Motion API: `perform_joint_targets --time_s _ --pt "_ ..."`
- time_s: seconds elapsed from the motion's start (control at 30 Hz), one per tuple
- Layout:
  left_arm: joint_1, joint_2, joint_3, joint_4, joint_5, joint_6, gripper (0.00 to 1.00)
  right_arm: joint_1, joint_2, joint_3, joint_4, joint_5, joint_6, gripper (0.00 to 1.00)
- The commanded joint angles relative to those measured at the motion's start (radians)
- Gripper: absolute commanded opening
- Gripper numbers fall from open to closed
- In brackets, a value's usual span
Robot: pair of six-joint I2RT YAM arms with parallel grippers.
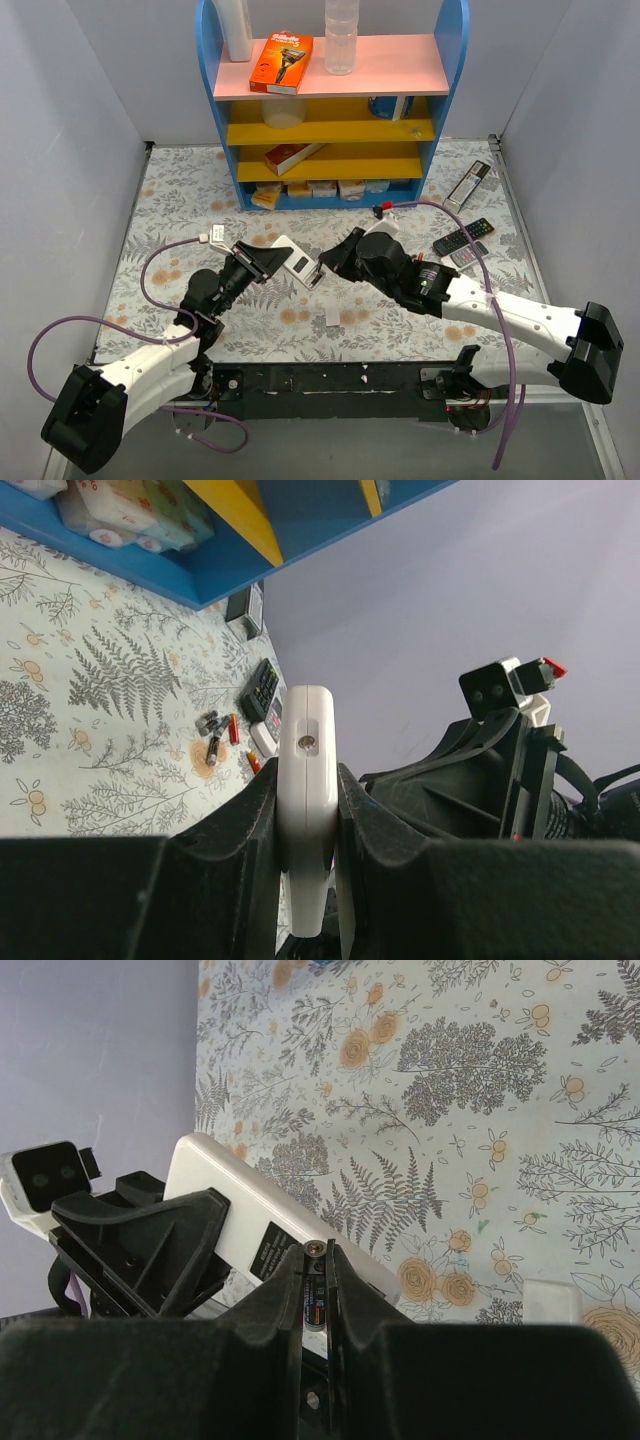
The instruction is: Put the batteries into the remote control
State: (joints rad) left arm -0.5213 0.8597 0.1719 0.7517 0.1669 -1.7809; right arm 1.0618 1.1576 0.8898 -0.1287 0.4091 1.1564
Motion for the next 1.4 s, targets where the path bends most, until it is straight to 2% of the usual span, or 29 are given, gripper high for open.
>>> perform_joint_targets --time_s 0.0,0.43,0.67,1.37 --pt "-0.011 -0.001 -0.006 0.061 -0.059 -0.025 0.00 0.024 0.013 0.060 0.047 0.086 0.019 0.01" --pt "-0.028 0.027 0.011 0.083 -0.095 -0.023 0.00 0.058 0.083 0.112 -0.031 0.161 0.083 0.01" --pt "-0.029 0.019 0.018 0.064 -0.133 -0.023 0.00 0.059 0.071 0.107 -0.064 0.204 0.112 0.01" --pt "-0.043 0.012 0.031 0.066 -0.155 -0.048 0.00 0.069 0.105 0.109 -0.080 0.209 0.154 0.01"
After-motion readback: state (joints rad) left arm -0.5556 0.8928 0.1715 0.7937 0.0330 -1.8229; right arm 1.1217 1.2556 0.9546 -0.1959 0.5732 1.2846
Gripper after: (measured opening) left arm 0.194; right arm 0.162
